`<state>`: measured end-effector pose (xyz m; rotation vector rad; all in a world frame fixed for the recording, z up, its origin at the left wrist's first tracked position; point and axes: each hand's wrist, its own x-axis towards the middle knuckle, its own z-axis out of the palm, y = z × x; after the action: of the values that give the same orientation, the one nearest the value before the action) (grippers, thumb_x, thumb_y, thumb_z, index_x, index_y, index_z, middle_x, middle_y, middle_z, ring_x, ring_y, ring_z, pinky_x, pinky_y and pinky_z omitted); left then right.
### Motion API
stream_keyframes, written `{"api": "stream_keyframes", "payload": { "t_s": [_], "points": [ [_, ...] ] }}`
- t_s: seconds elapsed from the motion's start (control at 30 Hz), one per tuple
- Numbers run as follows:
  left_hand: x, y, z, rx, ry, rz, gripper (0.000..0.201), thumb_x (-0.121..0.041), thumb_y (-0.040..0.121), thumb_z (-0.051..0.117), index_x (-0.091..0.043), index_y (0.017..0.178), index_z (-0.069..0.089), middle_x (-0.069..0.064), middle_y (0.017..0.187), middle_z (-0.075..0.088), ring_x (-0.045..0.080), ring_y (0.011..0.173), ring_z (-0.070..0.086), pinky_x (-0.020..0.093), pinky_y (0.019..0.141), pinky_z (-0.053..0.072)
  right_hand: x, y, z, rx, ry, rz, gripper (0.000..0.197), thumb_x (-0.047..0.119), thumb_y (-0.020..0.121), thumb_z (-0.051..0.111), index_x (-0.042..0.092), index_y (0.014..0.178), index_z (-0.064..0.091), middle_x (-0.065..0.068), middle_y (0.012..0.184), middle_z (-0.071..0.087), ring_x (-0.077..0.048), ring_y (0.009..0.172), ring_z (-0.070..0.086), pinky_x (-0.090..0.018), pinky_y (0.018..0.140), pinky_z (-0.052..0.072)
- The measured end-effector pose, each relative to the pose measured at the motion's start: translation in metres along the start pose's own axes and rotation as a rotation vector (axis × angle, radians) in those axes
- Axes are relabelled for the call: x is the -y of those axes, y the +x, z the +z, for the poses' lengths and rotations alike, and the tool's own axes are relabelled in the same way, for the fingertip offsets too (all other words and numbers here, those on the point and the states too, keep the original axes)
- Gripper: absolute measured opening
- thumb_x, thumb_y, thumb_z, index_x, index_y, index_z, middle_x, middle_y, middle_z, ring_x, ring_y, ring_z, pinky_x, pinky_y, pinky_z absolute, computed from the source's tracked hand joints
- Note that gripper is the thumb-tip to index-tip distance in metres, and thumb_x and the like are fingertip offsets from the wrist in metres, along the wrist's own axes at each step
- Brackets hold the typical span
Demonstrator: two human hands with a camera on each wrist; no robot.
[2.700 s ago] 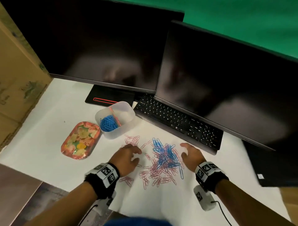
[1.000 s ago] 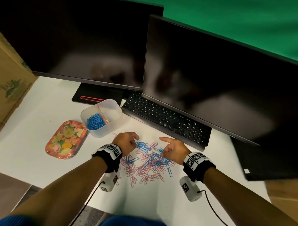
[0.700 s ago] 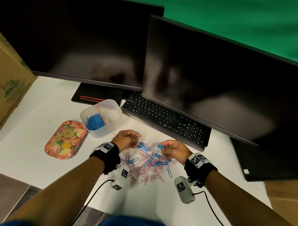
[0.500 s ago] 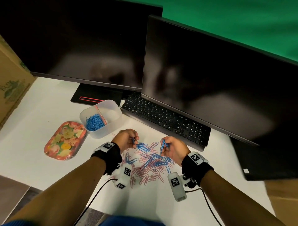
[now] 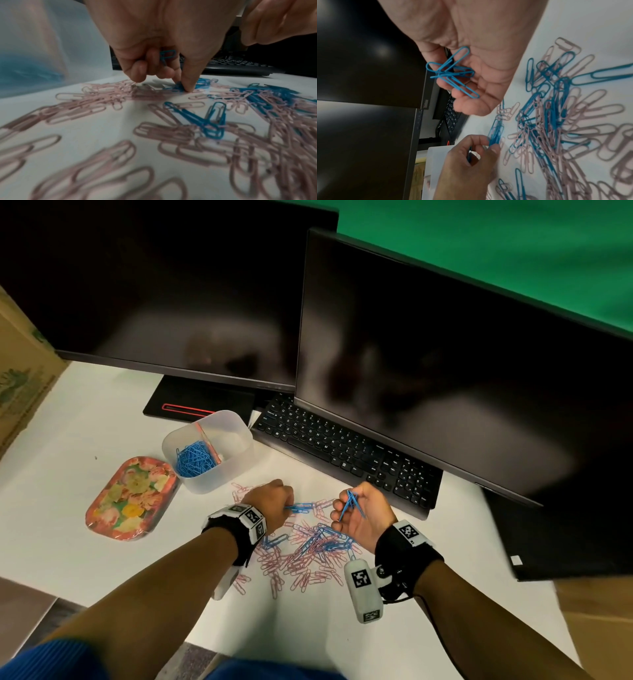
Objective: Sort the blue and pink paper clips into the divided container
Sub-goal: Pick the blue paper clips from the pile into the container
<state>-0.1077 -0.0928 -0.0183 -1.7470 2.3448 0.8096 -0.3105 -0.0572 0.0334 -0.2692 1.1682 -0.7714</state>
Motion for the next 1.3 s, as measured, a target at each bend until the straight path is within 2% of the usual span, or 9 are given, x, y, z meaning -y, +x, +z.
{"api": "stream_keyframes", "payload": {
  "t_s": [0.33,0.43,0.5,0.6,0.73,0.87,1.03,1.13,1.3],
  "points": [
    [0.008,-0.009,-0.011,-0.081,-0.446,-0.131,0.003,-0.026,0.080,0.073,-0.023,0.082,0.074,-0.006,0.081,0.069,0.011,0.079,0.062,0.018,0.073,0.043,-0.001,-0.002,-0.003,-0.030,-0.056,0.001,0.024,0.023,0.084,0.038,0.012,0.065,0.049,-0.005,0.066,0.046,-0.020,0.056,0.046,-0.031,0.055,0.037],
    [0.014,-0.016,-0.020,-0.020,-0.682,-0.149,0.007,-0.022,0.076,0.077,-0.025,0.072,0.073,-0.002,0.081,0.074,0.014,0.080,0.064,0.024,0.077,0.049,0.000,-0.001,0.003,-0.028,-0.094,0.005,0.025,0.025,0.087,0.041,0.011,0.071,0.052,-0.005,0.066,0.047,-0.019,0.056,0.046,-0.029,0.053,0.038],
    [0.016,-0.024,-0.030,-0.001,-0.800,-0.145,0.007,-0.014,0.077,0.076,-0.021,0.076,0.075,0.002,0.079,0.075,0.013,0.074,0.064,0.025,0.073,0.051,0.002,0.000,0.010,-0.021,-0.124,0.012,0.026,0.028,0.091,0.042,0.011,0.075,0.054,-0.004,0.066,0.048,-0.018,0.055,0.047,-0.028,0.052,0.038],
    [0.017,-0.035,-0.043,0.005,-0.929,-0.164,0.011,-0.003,0.082,0.068,-0.012,0.080,0.074,0.003,0.075,0.072,0.009,0.062,0.056,0.012,0.047,0.040,0.004,0.005,0.022,-0.008,-0.172,0.020,0.027,0.031,0.094,0.045,0.011,0.079,0.055,-0.004,0.067,0.049,-0.017,0.054,0.048,-0.028,0.051,0.038],
    [0.024,-0.050,-0.057,-0.014,-1.046,-0.203,0.009,-0.006,0.084,0.066,-0.008,0.087,0.074,0.000,0.074,0.072,0.013,0.066,0.051,0.019,0.049,0.038,0.005,0.011,0.042,0.004,-0.227,0.017,0.027,0.032,0.094,0.049,0.010,0.084,0.059,-0.004,0.067,0.050,-0.017,0.055,0.048,-0.027,0.049,0.039],
    [0.038,-0.062,-0.083,-0.132,-1.104,-0.287,0.011,-0.005,0.080,0.068,-0.011,0.085,0.075,-0.002,0.076,0.071,0.003,0.053,0.047,0.020,0.050,0.036,0.008,0.019,0.074,0.044,-0.285,-0.003,0.025,0.031,0.095,0.050,0.009,0.088,0.061,-0.006,0.069,0.055,-0.019,0.055,0.053,-0.026,0.047,0.046],
    [0.083,-0.069,-0.113,-0.368,-1.134,-0.560,0.007,-0.008,0.062,0.075,-0.013,0.067,0.074,0.007,0.063,0.062,0.020,0.052,0.040,0.022,0.045,0.032,0.019,0.034,0.143,0.121,-0.383,-0.051,0.020,0.023,0.095,0.051,0.007,0.089,0.062,-0.010,0.073,0.059,-0.019,0.054,0.060,-0.026,0.048,0.053],
    [0.101,-0.071,-0.123,-0.380,-1.029,-0.645,0.003,-0.005,0.075,0.070,-0.005,0.078,0.070,0.009,0.062,0.067,0.021,0.049,0.052,0.022,0.044,0.045,0.023,0.044,0.188,0.170,-0.427,-0.056,0.018,0.019,0.095,0.050,0.005,0.090,0.060,-0.013,0.076,0.059,-0.022,0.061,0.060,-0.032,0.060,0.054],
    [0.119,-0.069,-0.126,-0.348,-1.033,-0.706,0.010,-0.002,0.080,0.061,0.002,0.081,0.070,0.020,0.074,0.072,0.031,0.064,0.071,0.042,0.071,0.061,0.019,0.049,0.240,0.182,-0.521,-0.013,0.027,0.018,0.097,0.049,-0.001,0.115,0.056,-0.012,0.086,0.055,-0.023,0.076,0.056,-0.046,0.104,0.043]
  ]
}}
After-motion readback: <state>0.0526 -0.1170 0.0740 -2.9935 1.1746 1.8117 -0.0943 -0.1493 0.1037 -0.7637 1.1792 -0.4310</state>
